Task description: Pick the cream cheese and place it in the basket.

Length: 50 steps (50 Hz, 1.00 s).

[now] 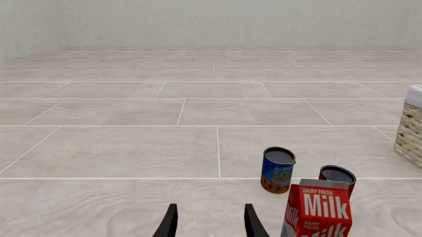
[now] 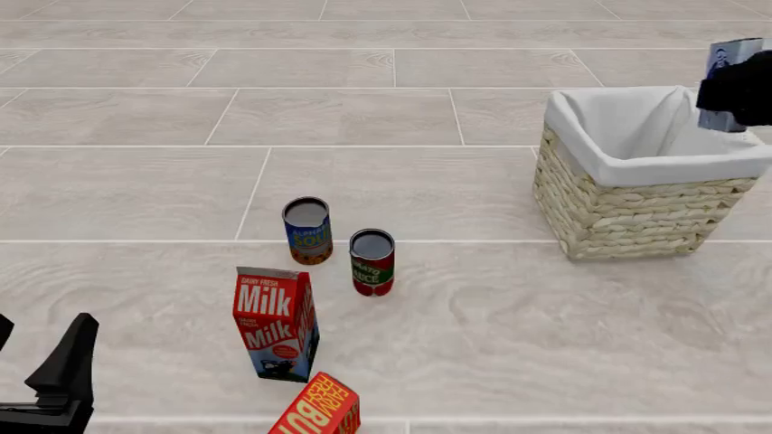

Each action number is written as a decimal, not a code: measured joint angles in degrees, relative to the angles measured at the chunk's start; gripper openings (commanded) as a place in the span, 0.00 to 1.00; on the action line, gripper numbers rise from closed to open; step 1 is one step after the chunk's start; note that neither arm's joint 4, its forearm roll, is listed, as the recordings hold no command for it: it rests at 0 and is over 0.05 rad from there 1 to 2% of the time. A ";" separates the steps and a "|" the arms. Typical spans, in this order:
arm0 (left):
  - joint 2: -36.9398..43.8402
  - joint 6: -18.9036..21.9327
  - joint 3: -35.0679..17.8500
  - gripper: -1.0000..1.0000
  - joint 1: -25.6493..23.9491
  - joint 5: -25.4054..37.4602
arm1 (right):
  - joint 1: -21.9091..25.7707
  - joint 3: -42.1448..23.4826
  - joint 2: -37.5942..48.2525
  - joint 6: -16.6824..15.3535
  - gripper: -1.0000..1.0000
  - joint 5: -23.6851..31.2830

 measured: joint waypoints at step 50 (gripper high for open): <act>0.00 0.00 0.00 1.00 0.00 0.00 | -5.50 -13.51 20.92 1.35 0.00 -4.08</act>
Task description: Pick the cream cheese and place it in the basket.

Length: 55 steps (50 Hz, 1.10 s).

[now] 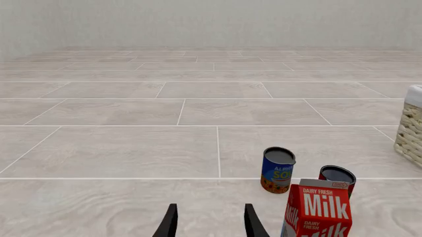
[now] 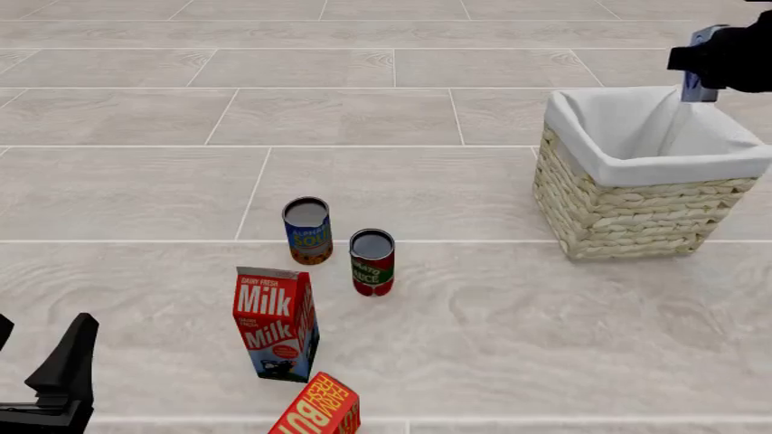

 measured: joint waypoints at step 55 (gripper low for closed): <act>0.00 0.00 0.00 1.00 0.00 0.00 | -2.81 -0.82 9.90 2.15 0.00 -6.45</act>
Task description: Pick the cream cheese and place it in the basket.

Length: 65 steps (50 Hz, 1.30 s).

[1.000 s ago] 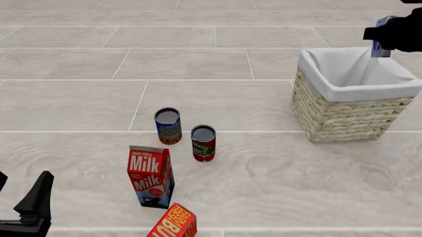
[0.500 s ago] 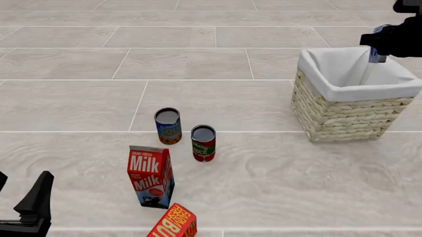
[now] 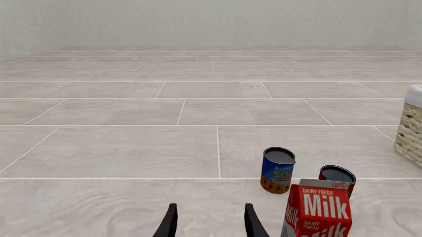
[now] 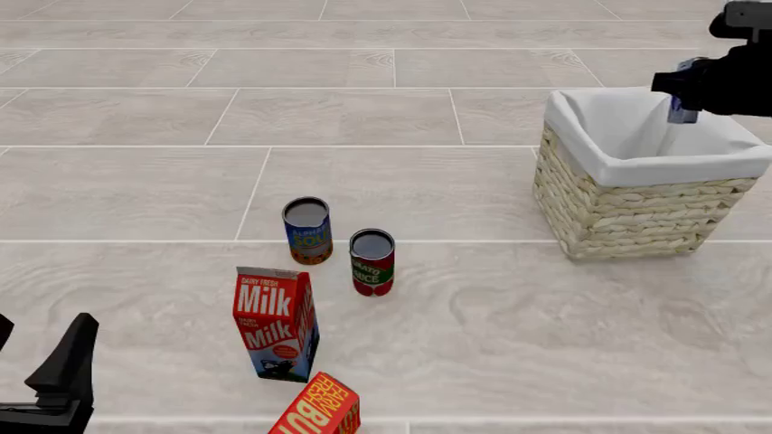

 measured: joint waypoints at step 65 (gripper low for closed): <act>0.00 0.00 0.00 1.00 0.00 0.00 | -0.07 5.10 6.92 2.23 0.00 -10.66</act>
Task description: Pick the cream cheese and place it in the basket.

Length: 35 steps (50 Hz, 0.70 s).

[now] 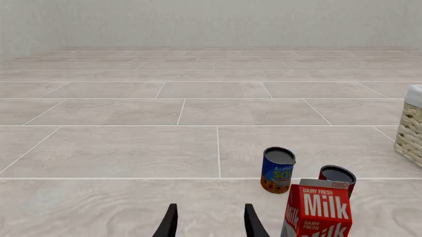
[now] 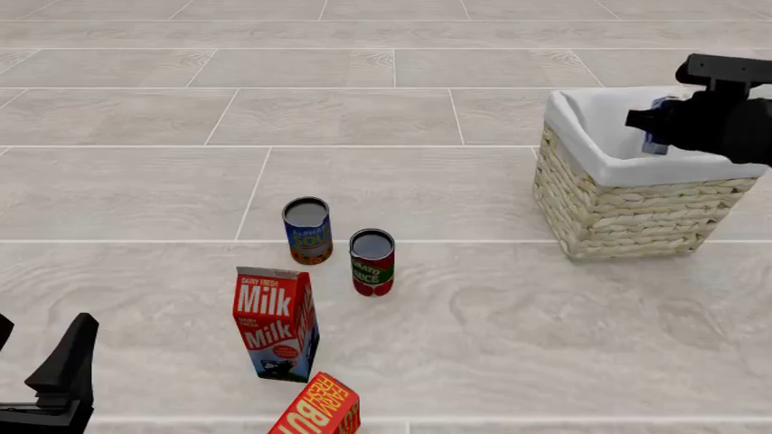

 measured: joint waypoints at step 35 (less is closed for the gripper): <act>0.00 0.00 0.00 1.00 0.00 0.00 | 0.63 -1.07 -2.56 -1.16 1.00 2.17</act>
